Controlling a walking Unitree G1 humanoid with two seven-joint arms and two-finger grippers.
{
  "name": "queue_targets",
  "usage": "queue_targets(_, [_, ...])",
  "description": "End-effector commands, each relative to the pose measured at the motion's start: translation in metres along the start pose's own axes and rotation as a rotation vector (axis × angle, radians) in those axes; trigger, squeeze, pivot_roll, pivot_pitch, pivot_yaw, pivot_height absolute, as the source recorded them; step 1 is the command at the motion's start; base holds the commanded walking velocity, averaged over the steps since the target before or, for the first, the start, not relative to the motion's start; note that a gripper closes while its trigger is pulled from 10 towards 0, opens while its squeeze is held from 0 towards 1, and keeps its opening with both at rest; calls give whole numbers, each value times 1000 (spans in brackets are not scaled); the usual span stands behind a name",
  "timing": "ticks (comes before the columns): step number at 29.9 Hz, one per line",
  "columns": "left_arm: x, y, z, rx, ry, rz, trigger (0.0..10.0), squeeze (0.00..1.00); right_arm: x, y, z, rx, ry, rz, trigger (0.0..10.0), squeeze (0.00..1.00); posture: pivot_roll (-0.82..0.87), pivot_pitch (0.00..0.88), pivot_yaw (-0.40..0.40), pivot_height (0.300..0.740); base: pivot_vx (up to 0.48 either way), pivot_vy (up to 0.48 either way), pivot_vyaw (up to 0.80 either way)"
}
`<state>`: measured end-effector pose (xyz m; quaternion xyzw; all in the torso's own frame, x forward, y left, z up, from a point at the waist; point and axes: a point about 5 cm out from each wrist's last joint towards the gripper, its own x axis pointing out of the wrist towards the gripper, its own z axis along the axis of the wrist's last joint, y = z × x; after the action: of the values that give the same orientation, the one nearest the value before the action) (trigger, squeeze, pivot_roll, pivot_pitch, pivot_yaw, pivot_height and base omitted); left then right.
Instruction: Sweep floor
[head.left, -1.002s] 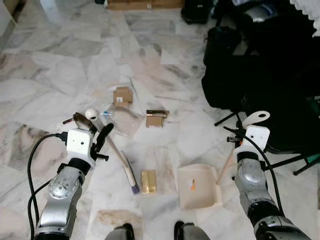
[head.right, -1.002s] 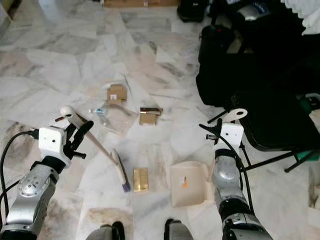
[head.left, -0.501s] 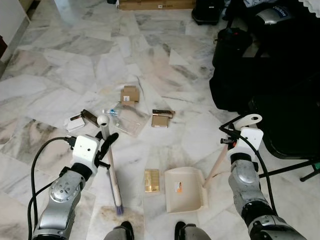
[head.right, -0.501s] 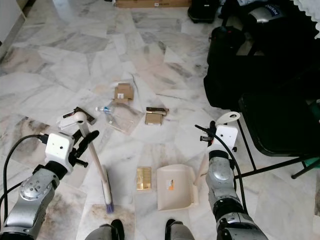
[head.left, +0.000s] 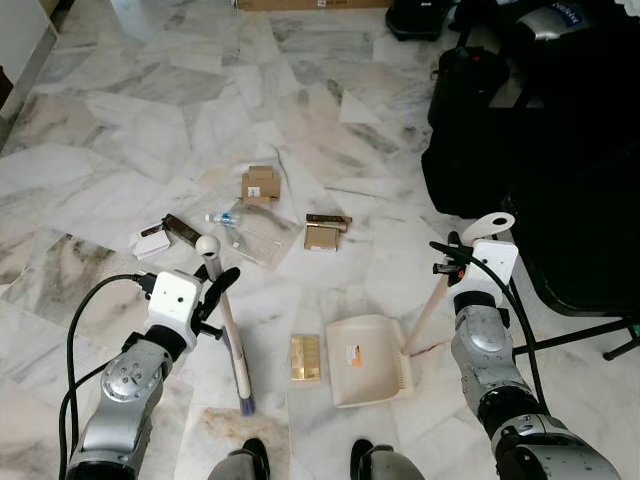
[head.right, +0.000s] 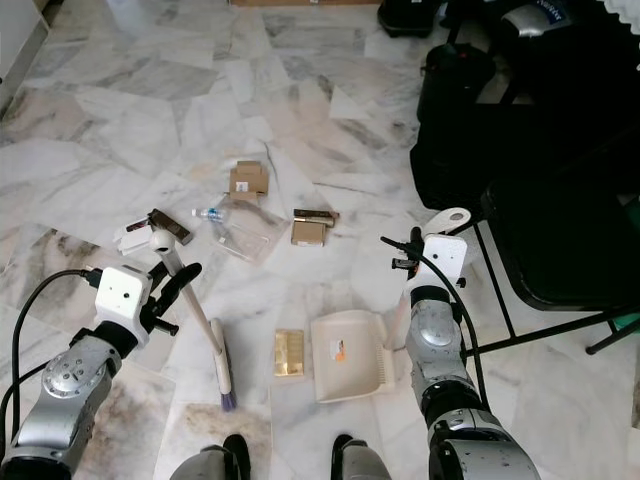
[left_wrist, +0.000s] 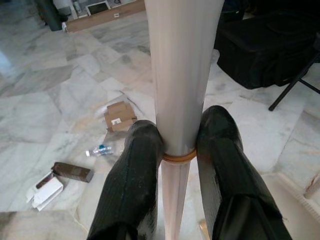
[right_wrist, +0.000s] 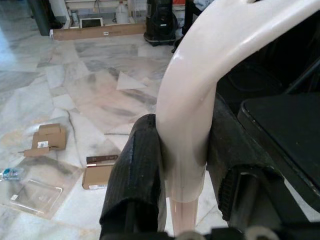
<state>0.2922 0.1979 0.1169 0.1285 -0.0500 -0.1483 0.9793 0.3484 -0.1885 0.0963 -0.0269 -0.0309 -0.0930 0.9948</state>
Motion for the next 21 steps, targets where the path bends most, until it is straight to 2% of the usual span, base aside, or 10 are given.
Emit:
queue_targets(1, [-3, 2, -5, 17, 18, -22, 10000, 0, -2, 4, -2, 5, -5, 5, 10000, 0, -34, 300, -5, 740, 0, 0, 0])
queue_targets(6, [-2, -1, -14, -11, 45, -27, 10000, 0, -10, 6, -12, -1, 17, 17, 10000, 0, -35, 312, -2, 740, 0, 0, 0])
queue_targets(13, [3, -4, -20, -118, 52, 5, 10000, 0, -20, 4, -24, -7, 50, 11, 10000, 0, -45, 317, 1, 740, 0, 0, 0])
queue_targets(18, [6, -17, -27, -178, 85, -93, 10000, 0, -22, 2, -26, -13, 52, 3, 10000, 0, -55, 321, 5, 740, 0, 0, 0])
queue_targets(21, [6, -19, -30, -215, 106, -126, 10000, 0, -22, 0, -26, -14, 52, -2, 10000, 0, -55, 329, 5, 740, 0, 0, 0])
